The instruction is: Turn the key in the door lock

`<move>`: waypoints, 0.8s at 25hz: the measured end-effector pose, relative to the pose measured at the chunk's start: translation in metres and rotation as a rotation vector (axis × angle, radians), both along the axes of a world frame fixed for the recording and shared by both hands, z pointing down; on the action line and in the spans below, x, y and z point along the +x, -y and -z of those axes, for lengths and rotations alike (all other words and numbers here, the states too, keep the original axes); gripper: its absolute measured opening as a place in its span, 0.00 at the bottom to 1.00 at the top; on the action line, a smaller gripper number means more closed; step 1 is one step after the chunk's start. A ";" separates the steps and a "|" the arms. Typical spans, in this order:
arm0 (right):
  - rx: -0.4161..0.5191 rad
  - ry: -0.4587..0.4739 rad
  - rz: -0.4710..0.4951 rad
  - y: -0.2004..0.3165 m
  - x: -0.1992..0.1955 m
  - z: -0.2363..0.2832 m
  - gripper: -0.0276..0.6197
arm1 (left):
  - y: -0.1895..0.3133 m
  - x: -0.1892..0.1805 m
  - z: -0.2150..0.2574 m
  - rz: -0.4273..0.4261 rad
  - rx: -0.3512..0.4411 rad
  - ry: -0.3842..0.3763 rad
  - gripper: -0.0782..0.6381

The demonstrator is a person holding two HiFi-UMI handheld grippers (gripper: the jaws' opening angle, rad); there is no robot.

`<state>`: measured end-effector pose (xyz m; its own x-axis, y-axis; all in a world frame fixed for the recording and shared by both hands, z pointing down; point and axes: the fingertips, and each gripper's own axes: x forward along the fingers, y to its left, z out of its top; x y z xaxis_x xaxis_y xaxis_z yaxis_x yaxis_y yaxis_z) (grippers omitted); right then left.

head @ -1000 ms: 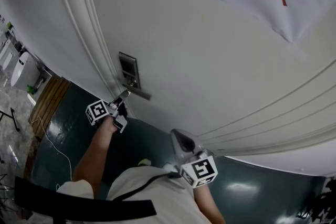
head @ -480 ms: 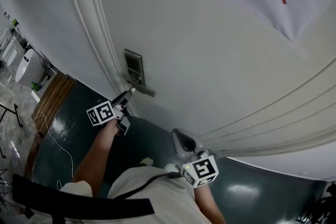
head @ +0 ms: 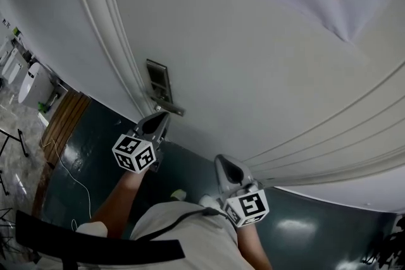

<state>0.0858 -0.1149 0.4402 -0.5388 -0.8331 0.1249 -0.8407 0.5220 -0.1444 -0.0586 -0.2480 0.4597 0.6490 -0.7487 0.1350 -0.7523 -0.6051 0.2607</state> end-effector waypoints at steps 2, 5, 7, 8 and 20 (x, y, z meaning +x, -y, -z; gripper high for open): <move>0.007 0.002 -0.019 0.000 0.007 0.002 0.06 | -0.012 0.015 0.013 -0.037 0.053 0.037 0.12; 0.018 0.006 -0.041 0.000 0.014 0.007 0.06 | -0.029 0.033 0.032 -0.073 0.119 0.063 0.12; 0.026 0.009 -0.050 -0.001 0.017 0.011 0.06 | -0.040 0.042 0.042 -0.094 0.160 0.076 0.12; 0.030 0.010 -0.054 -0.002 0.018 0.013 0.06 | -0.045 0.047 0.047 -0.105 0.179 0.083 0.12; 0.048 -0.006 -0.062 -0.004 0.017 0.018 0.05 | -0.075 0.077 0.047 -0.162 0.213 0.085 0.12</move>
